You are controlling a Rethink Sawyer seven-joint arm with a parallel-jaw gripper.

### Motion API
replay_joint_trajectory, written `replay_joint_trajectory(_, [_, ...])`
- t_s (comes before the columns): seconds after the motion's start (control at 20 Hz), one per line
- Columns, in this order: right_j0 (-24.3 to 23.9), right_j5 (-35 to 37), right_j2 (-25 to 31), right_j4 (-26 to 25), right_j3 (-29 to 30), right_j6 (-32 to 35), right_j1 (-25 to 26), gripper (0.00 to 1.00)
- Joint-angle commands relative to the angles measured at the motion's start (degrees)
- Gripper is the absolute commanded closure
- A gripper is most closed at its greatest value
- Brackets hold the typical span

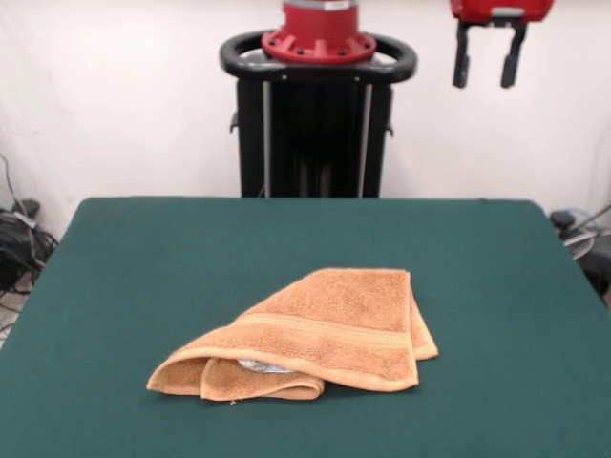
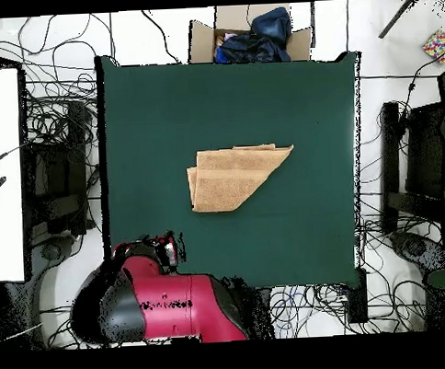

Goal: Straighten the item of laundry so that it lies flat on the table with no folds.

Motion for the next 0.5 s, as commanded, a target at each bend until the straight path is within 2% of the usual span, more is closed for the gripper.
replay_joint_trajectory(0.05, [1.24, -0.93, -2.02, 3.03, 3.96, 16.12, 2.06, 0.00])
replay_joint_trajectory(0.5, [0.84, -3.43, -1.33, 4.24, 5.81, 16.10, 2.86, 0.00])
